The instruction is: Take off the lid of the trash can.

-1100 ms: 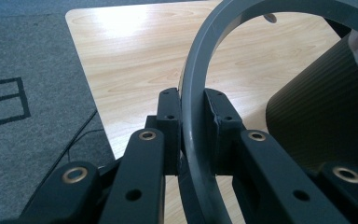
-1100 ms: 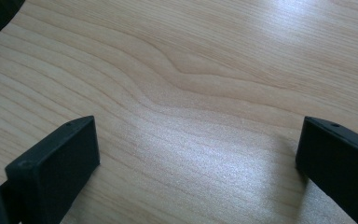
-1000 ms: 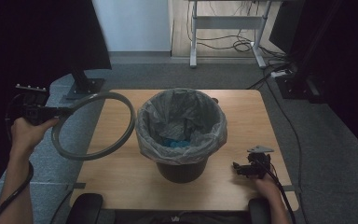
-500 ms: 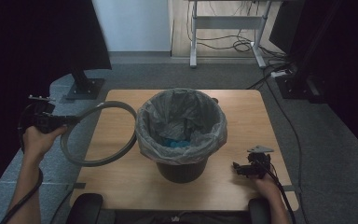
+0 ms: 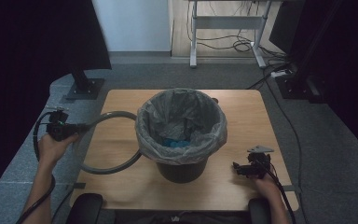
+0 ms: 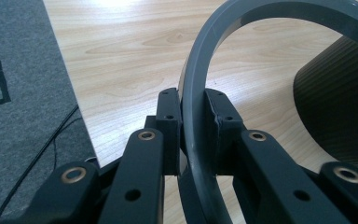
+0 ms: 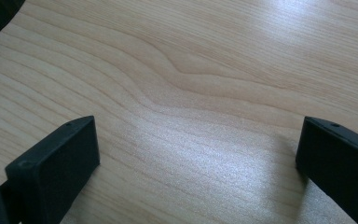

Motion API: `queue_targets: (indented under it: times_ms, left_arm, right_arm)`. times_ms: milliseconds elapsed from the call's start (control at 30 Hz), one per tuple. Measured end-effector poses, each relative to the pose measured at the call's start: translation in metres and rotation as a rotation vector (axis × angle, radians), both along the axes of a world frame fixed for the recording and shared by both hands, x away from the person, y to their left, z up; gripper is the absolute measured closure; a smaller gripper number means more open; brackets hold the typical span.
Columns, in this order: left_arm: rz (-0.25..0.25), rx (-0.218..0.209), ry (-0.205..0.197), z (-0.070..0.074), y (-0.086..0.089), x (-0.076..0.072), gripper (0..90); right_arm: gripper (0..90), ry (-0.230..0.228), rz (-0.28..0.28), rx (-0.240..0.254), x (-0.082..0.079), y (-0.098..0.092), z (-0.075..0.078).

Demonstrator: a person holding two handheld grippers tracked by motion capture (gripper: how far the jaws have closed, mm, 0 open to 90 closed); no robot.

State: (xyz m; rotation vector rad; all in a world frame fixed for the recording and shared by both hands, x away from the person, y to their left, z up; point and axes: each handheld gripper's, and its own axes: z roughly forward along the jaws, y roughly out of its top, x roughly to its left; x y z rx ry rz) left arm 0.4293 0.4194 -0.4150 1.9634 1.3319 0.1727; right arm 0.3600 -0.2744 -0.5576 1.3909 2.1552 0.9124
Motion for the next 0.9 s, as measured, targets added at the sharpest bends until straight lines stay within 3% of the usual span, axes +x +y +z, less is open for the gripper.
queue_targets:
  times_ms: [533,900]
  left_arm:
    - [-0.009,0.045,0.014,-0.033,-0.016,0.004,76.6]
    - [0.005,0.043,0.031,-0.058,-0.018,0.006,76.4]
  right_arm:
    - [0.0,0.0,0.0,0.0,0.0,0.0,0.0]
    - [0.0,0.0,0.0,0.0,0.0,0.0,0.0]
